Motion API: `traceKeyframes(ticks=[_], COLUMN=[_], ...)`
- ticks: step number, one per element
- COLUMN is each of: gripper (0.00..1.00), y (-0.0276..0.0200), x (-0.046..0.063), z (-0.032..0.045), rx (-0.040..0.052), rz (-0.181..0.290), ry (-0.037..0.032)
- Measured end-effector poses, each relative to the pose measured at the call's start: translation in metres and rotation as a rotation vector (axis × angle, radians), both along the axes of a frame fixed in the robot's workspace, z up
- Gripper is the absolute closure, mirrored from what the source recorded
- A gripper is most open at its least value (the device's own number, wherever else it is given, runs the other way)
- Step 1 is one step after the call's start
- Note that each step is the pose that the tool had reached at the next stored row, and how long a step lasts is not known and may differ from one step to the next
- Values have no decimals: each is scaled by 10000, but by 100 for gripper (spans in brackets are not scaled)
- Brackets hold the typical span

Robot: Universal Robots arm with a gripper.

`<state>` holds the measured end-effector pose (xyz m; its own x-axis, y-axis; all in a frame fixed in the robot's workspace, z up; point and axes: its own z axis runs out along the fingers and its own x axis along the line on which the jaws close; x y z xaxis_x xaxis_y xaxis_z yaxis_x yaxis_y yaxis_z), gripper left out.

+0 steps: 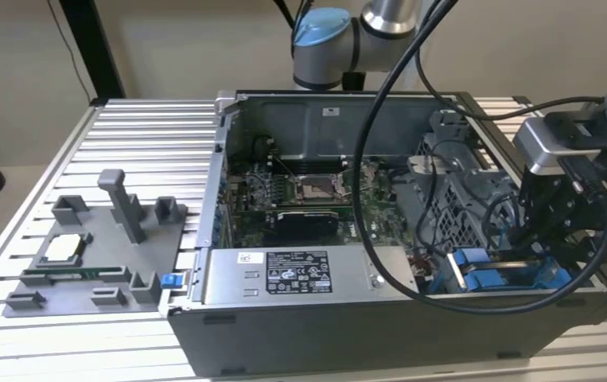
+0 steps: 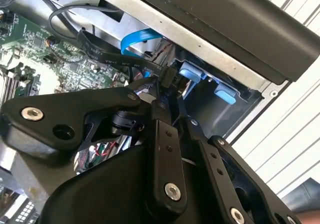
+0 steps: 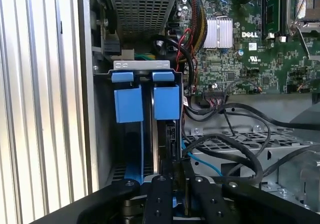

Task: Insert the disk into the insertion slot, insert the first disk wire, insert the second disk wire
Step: 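Insert the first disk wire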

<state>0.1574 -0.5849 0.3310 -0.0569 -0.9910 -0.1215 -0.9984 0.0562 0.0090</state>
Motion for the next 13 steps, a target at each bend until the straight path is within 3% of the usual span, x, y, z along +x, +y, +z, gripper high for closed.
traceKeyframes(ticks=[7,13], gripper=[100,100], y=[0,0], x=[0,0], z=[-4,104], rx=[9,3], rz=[5,6], ry=[0,4])
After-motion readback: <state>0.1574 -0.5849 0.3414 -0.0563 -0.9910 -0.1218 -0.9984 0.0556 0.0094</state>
